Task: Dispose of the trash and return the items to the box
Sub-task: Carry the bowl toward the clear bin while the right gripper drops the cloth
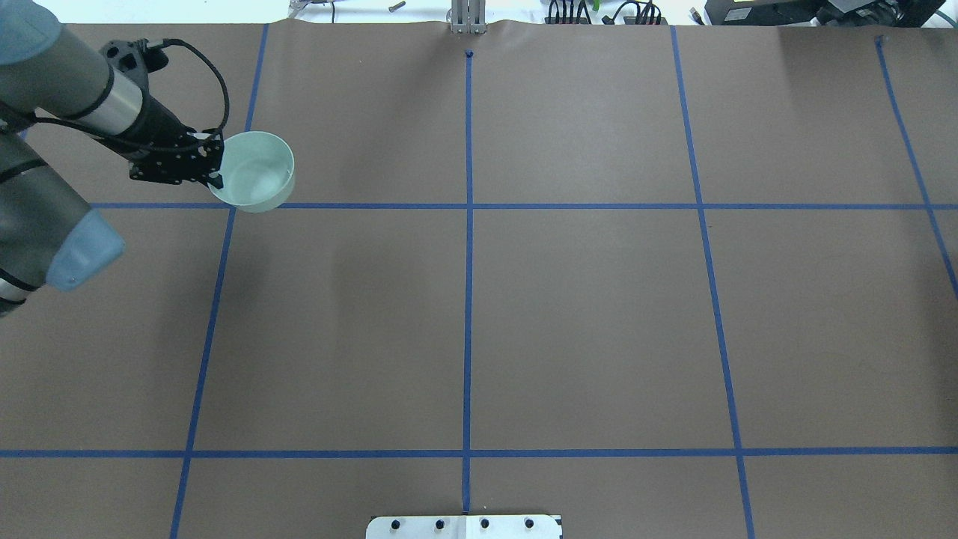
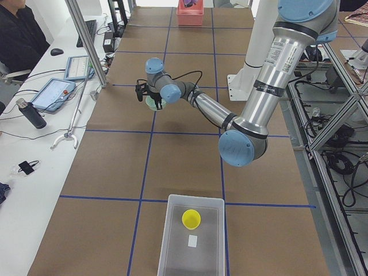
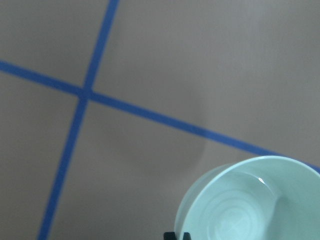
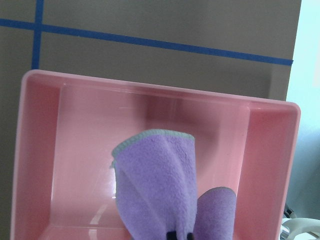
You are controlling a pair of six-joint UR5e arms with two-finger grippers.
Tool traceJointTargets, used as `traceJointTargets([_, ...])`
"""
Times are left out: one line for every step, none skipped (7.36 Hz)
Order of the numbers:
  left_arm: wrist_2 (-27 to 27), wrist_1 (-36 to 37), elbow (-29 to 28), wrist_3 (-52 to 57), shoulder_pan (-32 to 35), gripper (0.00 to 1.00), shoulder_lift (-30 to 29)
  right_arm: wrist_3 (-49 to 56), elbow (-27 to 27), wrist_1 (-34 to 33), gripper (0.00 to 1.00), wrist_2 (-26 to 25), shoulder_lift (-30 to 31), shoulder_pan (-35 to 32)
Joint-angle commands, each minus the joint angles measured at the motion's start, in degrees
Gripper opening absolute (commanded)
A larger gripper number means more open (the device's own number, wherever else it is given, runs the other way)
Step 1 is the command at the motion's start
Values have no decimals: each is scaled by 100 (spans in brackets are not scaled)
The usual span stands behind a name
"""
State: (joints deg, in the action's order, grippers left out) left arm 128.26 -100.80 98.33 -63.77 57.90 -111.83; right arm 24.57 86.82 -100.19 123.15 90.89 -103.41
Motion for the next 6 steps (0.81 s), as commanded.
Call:
traceJointTargets([155, 577, -24, 1353, 886, 0, 56, -74, -359, 482, 99, 59, 25, -48])
traceJointTargets([312, 587, -50, 1907, 1212, 0, 213, -110, -316, 483, 100, 164, 25, -48])
traceJointTargets([488, 587, -50, 2608, 1650, 0, 571, -319, -193, 483, 100, 539, 25, -48])
traceJointTargets([672, 596, -68, 3294, 2168, 0, 836, -808, 130, 448, 100, 969, 43, -39])
traceJointTargets([778, 614, -68, 3979, 2712, 0, 1204, -1109, 438, 439, 100, 1078, 78, 83])
traceJointTargets([823, 631, -164, 4830, 3257, 0, 1712, -1495, 719, 430, 100, 1175, 78, 328])
